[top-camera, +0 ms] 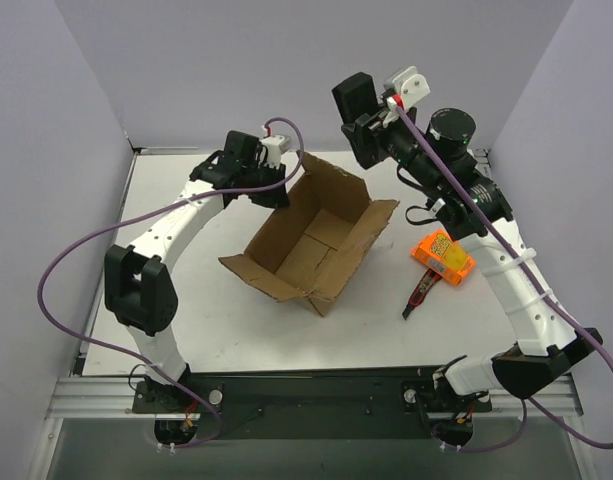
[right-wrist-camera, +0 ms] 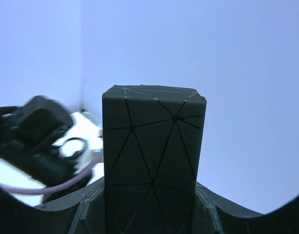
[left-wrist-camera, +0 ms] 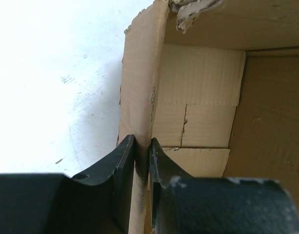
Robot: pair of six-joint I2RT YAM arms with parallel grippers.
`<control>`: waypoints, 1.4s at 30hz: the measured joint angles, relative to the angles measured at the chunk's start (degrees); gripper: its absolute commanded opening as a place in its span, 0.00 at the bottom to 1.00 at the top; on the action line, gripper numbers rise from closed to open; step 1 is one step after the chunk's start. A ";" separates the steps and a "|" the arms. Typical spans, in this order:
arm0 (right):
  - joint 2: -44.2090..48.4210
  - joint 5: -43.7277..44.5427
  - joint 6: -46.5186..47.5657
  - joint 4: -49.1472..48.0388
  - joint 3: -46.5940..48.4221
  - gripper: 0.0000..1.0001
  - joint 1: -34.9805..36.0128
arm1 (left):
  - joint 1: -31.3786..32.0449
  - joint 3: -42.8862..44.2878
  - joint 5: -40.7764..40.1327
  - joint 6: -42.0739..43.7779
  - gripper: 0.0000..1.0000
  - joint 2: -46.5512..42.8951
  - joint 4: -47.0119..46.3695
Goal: Unpack the express box
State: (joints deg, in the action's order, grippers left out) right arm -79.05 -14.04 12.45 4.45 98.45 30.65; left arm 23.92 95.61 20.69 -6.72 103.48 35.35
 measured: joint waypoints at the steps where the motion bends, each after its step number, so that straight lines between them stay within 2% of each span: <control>1: -0.07 2.43 0.00 -0.90 -0.26 0.00 -0.42 | -0.11 0.00 -0.44 0.24 0.00 -0.20 0.39; 5: 0.31 11.41 -0.79 -4.31 -4.39 0.00 -3.15 | -1.49 0.00 -2.67 1.33 0.00 -1.66 2.27; 11: 0.39 18.12 -5.29 -0.83 -11.54 0.00 -15.76 | -6.36 0.00 -5.35 0.55 0.00 -5.14 4.35; 17: -0.48 15.04 -5.29 6.60 -14.32 0.00 -28.02 | -12.70 -0.52 -3.58 -4.76 0.00 -5.97 4.26; 21: -3.32 10.29 -0.63 10.08 -16.35 0.00 -34.62 | -15.23 -1.84 -2.25 -7.15 0.00 -5.97 4.35; 25: -8.44 5.95 7.93 13.88 -17.38 0.00 -39.78 | -15.34 -2.43 -0.66 -7.91 0.00 -5.97 4.33; 32: -15.56 4.57 20.20 17.09 -20.50 0.00 -43.71 | -14.91 -3.89 1.95 -8.33 0.00 -5.97 3.89; 42: -21.22 5.97 17.35 16.04 -21.51 0.00 -48.26 | -14.25 -6.73 2.16 -8.20 0.00 -6.10 3.89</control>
State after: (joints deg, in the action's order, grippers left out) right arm -100.27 -8.08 29.80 20.49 76.95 -17.61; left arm 9.67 88.88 22.85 -14.92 97.38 39.24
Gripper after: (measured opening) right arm 0.546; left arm 0.248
